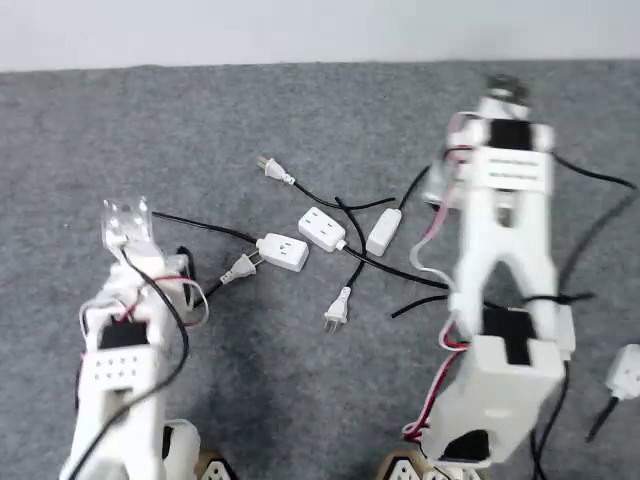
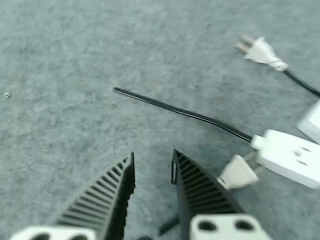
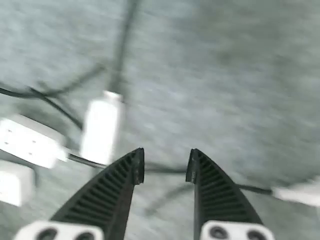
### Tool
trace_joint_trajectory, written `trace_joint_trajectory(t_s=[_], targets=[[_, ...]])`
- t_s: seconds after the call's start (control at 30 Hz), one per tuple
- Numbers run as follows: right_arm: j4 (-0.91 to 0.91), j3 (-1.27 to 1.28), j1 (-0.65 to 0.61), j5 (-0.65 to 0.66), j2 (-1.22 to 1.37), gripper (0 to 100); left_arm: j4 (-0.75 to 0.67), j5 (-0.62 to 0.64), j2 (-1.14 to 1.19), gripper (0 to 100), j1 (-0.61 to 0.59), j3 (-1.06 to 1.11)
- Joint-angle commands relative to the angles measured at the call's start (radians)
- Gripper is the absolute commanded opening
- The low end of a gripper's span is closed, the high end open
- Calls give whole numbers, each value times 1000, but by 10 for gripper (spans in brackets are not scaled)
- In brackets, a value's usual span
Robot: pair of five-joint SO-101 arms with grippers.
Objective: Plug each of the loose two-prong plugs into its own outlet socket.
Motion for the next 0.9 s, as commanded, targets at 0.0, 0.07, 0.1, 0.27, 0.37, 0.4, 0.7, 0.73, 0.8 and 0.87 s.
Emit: trace_joint_trajectory(t_s=[0.0,0.07,0.1,0.27,0.37,0.4,0.7,0.73,0.8,0.87], targets=[[-110,-66,-99,-133,56,131,3,11,112,115,-40,-122],[-173,-66,-133,-196,116,131,3,6,123,115,-40,-130],[-199,-66,-145,-215,147,131,3,5,118,115,-40,-127],[-249,-80,-179,-227,245,179,2,2,112,115,-58,-127],[-251,-103,-182,-230,272,253,0,2,114,115,-60,-127],[-259,-109,-182,-230,282,268,-3,2,114,115,-60,-127],[-255,-117,-186,-227,349,113,-18,-34,115,115,-55,-113],[-245,-117,-185,-229,349,69,-18,-34,114,115,-58,-113],[-219,-117,-179,-224,349,2,-18,-37,112,115,-63,-113],[-191,-117,-171,-224,348,23,-18,-37,112,115,-63,-111]])
